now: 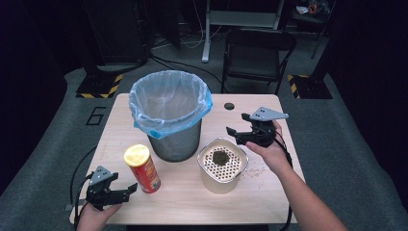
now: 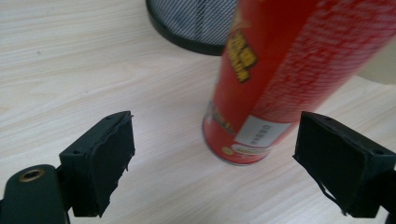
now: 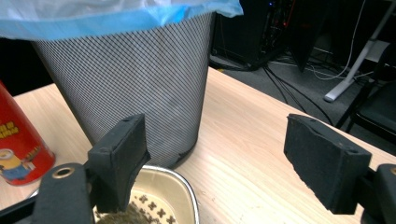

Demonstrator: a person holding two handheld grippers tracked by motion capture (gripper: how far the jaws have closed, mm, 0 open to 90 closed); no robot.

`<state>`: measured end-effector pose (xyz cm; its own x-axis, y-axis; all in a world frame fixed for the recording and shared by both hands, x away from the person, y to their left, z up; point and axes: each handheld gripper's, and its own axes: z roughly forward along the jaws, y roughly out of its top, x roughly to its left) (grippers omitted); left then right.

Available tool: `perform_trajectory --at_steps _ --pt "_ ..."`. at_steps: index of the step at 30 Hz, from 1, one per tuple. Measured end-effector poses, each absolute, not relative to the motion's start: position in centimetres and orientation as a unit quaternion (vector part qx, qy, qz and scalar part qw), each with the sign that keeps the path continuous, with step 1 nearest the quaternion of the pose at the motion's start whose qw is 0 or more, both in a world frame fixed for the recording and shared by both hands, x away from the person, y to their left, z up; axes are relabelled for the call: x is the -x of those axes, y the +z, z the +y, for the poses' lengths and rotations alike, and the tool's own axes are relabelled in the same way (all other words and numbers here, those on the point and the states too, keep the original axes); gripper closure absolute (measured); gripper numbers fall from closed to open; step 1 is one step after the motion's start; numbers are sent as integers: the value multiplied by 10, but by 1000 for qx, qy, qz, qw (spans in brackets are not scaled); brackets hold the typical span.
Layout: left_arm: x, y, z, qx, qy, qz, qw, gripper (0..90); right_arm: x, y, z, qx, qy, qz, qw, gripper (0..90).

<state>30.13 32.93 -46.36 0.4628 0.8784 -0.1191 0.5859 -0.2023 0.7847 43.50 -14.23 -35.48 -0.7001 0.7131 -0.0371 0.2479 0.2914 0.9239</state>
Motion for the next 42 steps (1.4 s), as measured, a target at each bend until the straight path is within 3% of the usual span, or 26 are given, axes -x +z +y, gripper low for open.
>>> perform_trajectory --at_steps 33,38,42 --pt "-324 -469 288 -765 178 444 432 117 -425 -387 -176 -352 507 754 223 206" --pt "-331 -472 285 -760 183 439 443 209 -424 -389 -180 -355 505 754 222 206" --pt "-330 -470 284 -765 202 432 433 224 -423 -394 -187 -363 507 750 221 206"
